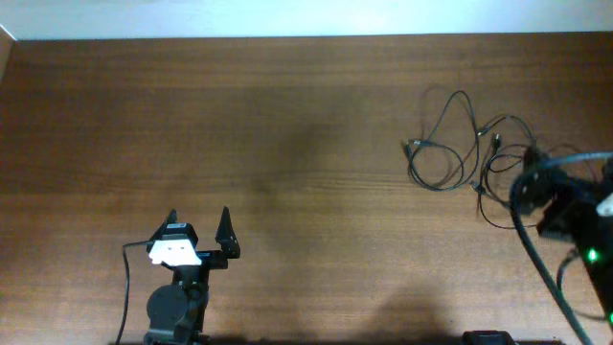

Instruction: Untangle cables

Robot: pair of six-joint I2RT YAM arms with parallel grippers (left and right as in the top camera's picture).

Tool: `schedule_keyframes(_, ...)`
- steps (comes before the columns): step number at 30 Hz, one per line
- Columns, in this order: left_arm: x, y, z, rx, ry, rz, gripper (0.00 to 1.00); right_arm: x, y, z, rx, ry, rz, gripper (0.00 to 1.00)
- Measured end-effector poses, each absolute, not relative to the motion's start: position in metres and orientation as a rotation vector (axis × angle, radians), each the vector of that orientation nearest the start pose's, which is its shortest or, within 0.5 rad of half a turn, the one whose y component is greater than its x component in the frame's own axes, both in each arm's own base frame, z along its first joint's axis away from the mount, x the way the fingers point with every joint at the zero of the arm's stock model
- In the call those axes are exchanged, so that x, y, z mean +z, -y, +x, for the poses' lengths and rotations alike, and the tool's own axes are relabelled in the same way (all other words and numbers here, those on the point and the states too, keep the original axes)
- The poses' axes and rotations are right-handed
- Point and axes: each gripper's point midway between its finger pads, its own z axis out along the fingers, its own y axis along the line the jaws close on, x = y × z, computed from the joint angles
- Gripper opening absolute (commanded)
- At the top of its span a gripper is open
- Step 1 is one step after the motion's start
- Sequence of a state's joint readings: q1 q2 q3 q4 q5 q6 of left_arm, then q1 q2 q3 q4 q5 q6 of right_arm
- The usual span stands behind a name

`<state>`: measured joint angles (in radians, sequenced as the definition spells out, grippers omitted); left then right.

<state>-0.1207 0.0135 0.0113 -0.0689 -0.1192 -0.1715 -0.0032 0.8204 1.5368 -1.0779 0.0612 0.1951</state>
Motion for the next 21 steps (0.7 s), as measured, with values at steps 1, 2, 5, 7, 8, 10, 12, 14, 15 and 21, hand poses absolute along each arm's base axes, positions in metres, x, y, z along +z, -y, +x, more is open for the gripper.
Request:
schedule_keyframes(1,0.159,0.009,0.246,-0.126,-1.638,-0.132,0.99,0.425,0.011,0.207,0.069,-1.918,0.232,0.99)
schedule_keyframes(2,0.159,0.009,0.246,-0.126,-1.638,-0.132,0.99,0.422,0.011,0.193,0.069,-1.925,0.233,0.99)
schedule_keyframes(5,0.159,0.009,0.246,-0.126,-1.637,-0.132,0.99,0.408,0.011,0.163,0.064,-1.964,0.235,0.99)
schedule_keyframes(7,0.159,0.009,0.246,-0.126,-1.638,-0.132,0.99,0.405,0.011,0.152,0.064,-1.967,0.236,0.99)
schedule_keyframes(8,0.159,0.009,0.246,-0.126,-1.637,-0.132,0.99,0.405,0.011,0.150,0.064,-1.968,0.236,0.99)
schedule_keyframes(10,0.159,0.009,0.246,-0.126,-1.638,-0.132,0.99,0.404,0.011,0.141,0.065,-1.954,0.234,0.99)
schedule_keyframes(12,0.159,0.009,0.246,-0.126,-1.637,-0.132,0.99,0.396,0.011,0.136,0.065,-1.952,0.234,0.99)
schedule_keyframes(14,0.159,0.009,0.246,-0.126,-1.638,-0.132,0.99,0.381,0.011,0.135,0.066,-1.954,0.234,0.99)
schedule_keyframes(15,0.159,0.009,0.246,-0.126,-1.638,-0.132,0.99,0.369,0.011,0.137,0.065,-1.958,0.235,0.99)
schedule_keyframes(21,0.160,0.009,0.246,-0.126,-1.636,-0.132,0.99,0.301,0.003,0.159,0.116,-1.902,0.204,0.99)
